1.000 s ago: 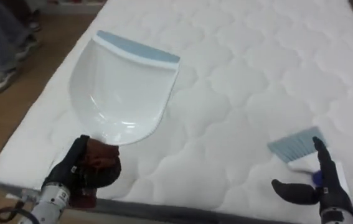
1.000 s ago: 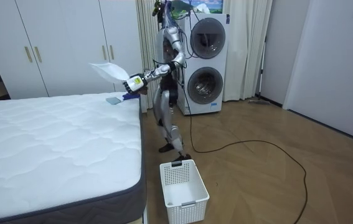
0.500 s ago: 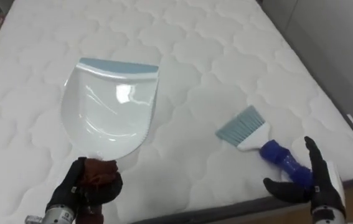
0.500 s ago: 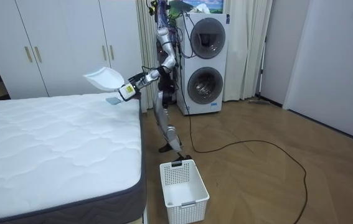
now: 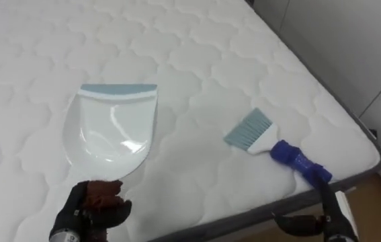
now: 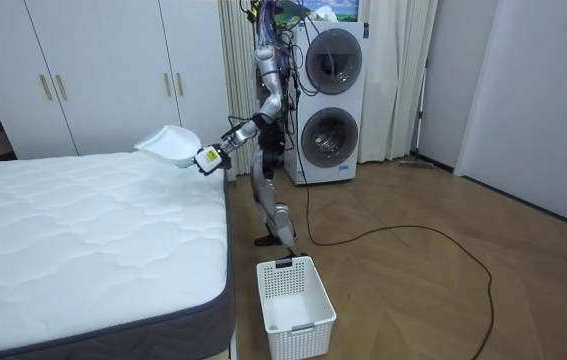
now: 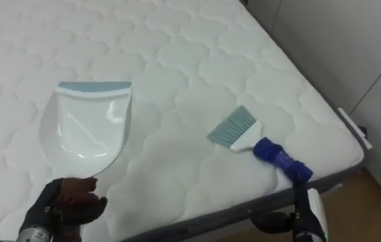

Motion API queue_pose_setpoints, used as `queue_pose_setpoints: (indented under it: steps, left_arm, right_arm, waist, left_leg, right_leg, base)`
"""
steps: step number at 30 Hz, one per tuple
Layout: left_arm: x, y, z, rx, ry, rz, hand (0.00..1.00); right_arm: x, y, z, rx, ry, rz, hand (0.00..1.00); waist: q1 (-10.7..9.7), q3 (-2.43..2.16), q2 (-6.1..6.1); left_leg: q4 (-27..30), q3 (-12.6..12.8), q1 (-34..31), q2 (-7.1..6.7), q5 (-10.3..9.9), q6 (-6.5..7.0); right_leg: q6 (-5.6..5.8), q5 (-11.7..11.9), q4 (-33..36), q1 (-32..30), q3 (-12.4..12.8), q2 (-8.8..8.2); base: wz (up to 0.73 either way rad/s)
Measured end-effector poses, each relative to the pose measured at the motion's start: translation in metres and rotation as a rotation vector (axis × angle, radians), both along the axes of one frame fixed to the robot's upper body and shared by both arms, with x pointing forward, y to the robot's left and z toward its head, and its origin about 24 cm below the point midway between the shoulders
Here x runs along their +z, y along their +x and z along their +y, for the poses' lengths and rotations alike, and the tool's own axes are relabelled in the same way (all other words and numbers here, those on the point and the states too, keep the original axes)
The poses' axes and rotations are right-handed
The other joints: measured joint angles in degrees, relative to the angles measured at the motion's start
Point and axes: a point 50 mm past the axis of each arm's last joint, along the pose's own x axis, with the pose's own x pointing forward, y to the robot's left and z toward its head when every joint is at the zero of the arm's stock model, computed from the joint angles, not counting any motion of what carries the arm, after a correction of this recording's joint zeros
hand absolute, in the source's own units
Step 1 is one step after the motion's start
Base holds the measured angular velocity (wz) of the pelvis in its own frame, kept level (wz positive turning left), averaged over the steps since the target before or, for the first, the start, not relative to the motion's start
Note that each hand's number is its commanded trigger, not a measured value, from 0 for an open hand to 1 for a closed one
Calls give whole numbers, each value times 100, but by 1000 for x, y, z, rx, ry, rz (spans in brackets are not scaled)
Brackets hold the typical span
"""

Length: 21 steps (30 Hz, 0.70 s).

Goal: Clean bed

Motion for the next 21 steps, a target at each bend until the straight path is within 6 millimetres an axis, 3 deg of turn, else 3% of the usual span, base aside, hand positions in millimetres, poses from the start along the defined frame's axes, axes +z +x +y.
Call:
queue_pose_setpoints:
  steps: [2, 4, 9, 15, 21]
  left_arm:
    - [-12, -13, 5, 61, 12, 64, 0]
    - [-20, -24, 10, 127, 19, 114, 0]
    - [-34, -49, 23, 367, -12, 190, 0]
    - [-36, -69, 45, 631, -4, 200, 0]
    - [-38, -89, 52, 757, 34, 244, 0]
  right_arm:
    - [-6, -6, -2, -4, 1, 39, 0]
    - [-11, -11, -4, -11, 2, 78, 0]
    - [-28, -33, -8, -67, 5, 196, 0]
    - [-35, -54, -15, -127, -3, 258, 0]
    - [-40, -69, -19, -156, -6, 323, 0]
  waist:
    - [13, -37, -55]
    - [-2, -46, -110]
    - [22, -28, -104]
    - [158, -19, -100]
    - [309, -12, -95]
  left_leg:
    - [-19, -22, 25, 25, 3, 6]
    - [-18, -62, 43, 36, 0, 12]
    - [-77, -164, 165, 142, 1, 19]
    - [-123, -157, 235, 203, 0, 14]
    - [-168, -156, 281, 202, 1, 12]
  right_leg:
    - [-3, 43, -82, 78, -37, 9]
    - [-6, 67, -108, 126, -76, 9]
    - [-36, 170, -478, 430, -149, 119]
    - [-61, 187, -480, 443, -172, 175]
    - [-55, 180, -487, 459, -142, 185]
  base:
    - [6]
    - [15]
    - [10]
    - [-2]
    - [-4]
